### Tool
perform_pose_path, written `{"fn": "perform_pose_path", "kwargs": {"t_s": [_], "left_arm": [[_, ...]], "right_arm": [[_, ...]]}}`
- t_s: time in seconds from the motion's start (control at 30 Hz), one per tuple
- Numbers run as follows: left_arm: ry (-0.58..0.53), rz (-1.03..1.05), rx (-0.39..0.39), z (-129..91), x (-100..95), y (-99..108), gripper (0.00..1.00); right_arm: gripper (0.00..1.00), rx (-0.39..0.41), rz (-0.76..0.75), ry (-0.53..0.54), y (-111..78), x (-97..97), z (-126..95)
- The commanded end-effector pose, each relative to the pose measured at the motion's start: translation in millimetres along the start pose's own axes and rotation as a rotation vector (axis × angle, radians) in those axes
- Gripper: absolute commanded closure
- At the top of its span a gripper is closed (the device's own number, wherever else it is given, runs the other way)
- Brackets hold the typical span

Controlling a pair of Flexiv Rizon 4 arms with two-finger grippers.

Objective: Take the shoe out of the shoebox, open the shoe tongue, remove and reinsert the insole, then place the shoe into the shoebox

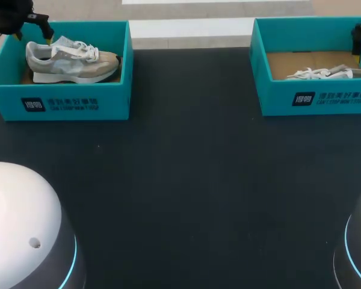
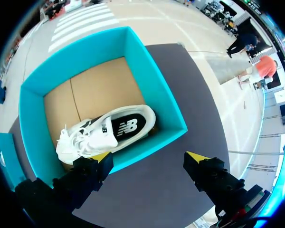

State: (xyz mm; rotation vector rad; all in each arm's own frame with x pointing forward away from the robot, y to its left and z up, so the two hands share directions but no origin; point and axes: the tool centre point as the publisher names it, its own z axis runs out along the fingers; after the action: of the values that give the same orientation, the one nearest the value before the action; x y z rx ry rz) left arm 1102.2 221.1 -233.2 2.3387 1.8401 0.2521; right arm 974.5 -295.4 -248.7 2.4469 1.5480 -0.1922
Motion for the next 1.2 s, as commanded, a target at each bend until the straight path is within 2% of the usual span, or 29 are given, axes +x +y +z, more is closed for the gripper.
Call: {"fn": "perform_pose_path", "kwargs": {"t_s": [0.03,0.33,0.63,0.87,0.93,1.03,1.2], "left_arm": [[-0.009,0.007,-0.017,0.0,5.6,4.2,0.00],[0.010,-0.078,-0.064,11.6,45.0,30.6,0.00],[0.040,-0.117,-0.077,38.6,67.7,45.6,0.00],[0.056,-0.109,-0.053,53.1,72.9,48.9,0.00],[0.058,-0.101,-0.049,54.8,72.4,46.2,0.04],[0.068,-0.093,-0.045,60.5,74.4,43.5,0.04],[0.071,-0.107,-0.010,75.7,78.9,38.7,0.09]], "right_arm": [[0.00,-0.001,0.000,0.001,-0.1,-0.2,0.1],[0.00,-0.001,0.000,0.001,-0.1,-0.2,0.1],[0.00,-0.001,0.000,0.001,-0.1,-0.2,0.1],[0.00,-0.001,0.000,0.001,-0.1,-0.2,0.1],[0.00,-0.001,0.000,0.001,-0.1,-0.2,0.1],[0.00,-0.001,0.000,0.001,-0.1,-0.2,0.1],[0.00,-0.001,0.000,0.001,-0.1,-0.2,0.1]]}}
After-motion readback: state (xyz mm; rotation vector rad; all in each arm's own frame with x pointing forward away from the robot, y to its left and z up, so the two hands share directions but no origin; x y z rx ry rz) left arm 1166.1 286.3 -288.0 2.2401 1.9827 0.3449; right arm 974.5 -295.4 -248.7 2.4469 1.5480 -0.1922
